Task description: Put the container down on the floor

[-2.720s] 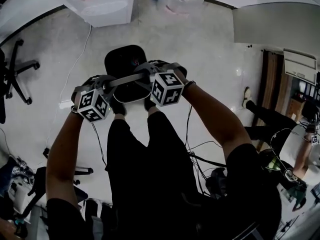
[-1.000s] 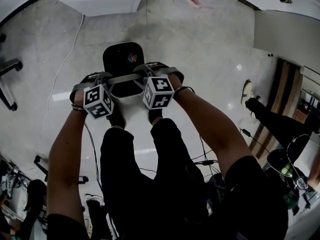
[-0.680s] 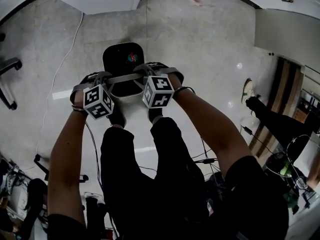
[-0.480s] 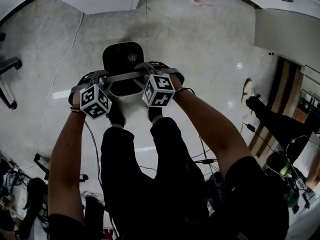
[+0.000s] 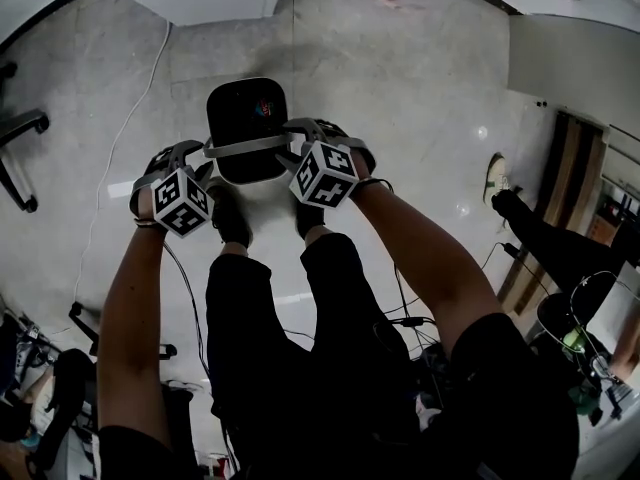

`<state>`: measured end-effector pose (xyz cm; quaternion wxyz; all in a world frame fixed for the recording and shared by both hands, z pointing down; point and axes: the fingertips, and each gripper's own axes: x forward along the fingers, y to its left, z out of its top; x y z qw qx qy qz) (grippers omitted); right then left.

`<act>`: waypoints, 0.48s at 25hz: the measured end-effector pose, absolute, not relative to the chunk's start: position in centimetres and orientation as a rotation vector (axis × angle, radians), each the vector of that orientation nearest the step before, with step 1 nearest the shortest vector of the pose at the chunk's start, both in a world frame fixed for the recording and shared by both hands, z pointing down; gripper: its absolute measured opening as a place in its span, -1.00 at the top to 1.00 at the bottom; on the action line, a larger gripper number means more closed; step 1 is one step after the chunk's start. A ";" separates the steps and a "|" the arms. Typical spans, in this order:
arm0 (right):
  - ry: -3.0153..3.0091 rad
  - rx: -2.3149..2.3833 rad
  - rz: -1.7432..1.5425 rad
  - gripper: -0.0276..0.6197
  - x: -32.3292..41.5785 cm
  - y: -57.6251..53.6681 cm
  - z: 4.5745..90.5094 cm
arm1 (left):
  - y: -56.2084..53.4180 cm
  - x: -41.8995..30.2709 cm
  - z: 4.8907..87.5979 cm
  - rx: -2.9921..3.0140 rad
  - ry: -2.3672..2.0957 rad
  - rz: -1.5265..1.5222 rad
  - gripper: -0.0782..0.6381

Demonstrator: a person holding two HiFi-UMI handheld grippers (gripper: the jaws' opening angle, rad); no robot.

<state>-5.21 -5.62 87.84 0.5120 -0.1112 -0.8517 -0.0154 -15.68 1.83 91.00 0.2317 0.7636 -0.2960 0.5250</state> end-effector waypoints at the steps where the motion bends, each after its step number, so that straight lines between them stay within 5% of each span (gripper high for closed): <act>1: -2.051 -0.259 -0.032 0.38 -5.0 -5.8 87.7 | 1.9 -15.7 90.8 2.095 -0.820 1.444 0.34; 12: -2.177 0.031 0.171 0.38 -2.2 -8.0 80.9 | 4.3 -15.8 86.0 1.900 -1.080 1.125 0.34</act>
